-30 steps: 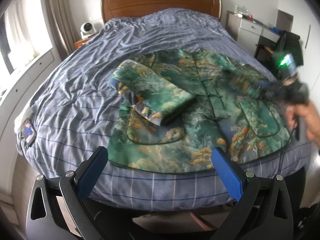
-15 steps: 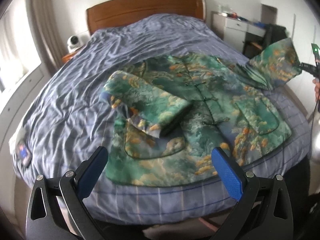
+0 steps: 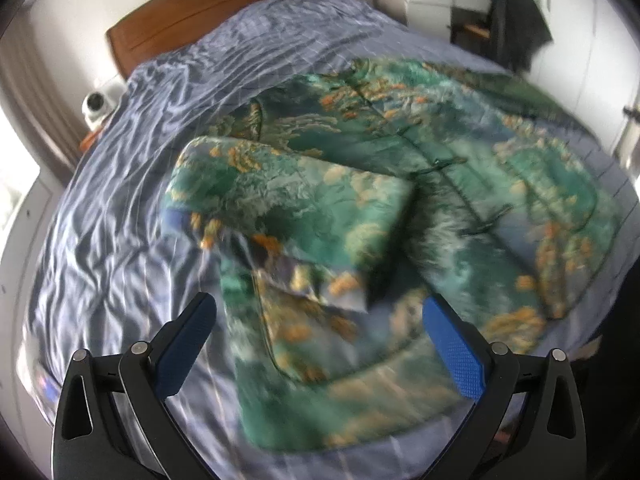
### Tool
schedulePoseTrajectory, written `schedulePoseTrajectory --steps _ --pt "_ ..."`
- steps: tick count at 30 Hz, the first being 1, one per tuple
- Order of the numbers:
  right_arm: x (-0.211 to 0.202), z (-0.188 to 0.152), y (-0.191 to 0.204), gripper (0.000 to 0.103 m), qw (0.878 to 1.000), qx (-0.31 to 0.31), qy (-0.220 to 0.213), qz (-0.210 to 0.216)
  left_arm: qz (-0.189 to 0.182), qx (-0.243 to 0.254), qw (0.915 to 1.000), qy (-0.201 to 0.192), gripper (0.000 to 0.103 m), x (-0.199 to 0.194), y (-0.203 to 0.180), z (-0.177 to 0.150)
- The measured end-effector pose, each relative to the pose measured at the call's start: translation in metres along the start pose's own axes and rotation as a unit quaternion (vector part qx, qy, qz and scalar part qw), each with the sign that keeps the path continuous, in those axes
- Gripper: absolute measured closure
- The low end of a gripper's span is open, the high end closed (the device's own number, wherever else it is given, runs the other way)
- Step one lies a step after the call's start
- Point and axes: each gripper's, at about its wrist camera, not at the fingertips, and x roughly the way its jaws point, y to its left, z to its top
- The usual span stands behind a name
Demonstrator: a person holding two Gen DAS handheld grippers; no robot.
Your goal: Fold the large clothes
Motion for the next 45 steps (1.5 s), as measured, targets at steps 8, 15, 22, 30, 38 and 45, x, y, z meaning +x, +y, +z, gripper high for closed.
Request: schedulePoseTrajectory --steps 8,15,22,30,38,45 --pt "-0.052 -0.052 0.060 0.045 0.994 -0.020 0.022 0.108 -0.018 0.120 0.9903 0.068 0.001 0.082 -0.022 0.009" --pt "-0.090 -0.083 0.120 0.045 0.982 -0.052 0.026 0.177 -0.119 0.062 0.9877 0.081 0.049 0.093 0.010 0.008" --pt "-0.111 -0.088 0.155 0.045 0.975 -0.072 0.024 0.210 -0.152 0.013 0.9866 0.057 0.091 0.074 0.030 0.003" --pt "-0.130 -0.088 0.166 0.045 0.971 -0.096 0.008 0.218 -0.094 -0.049 0.9941 -0.023 0.091 0.007 0.098 0.012" --pt "-0.140 -0.087 0.174 0.045 0.968 -0.102 -0.003 0.230 0.013 -0.215 0.9723 -0.091 0.091 -0.068 0.244 -0.010" --pt "-0.143 -0.086 0.177 0.045 0.966 -0.107 -0.012 0.233 0.130 -0.362 0.9214 -0.058 0.056 -0.063 0.332 -0.064"
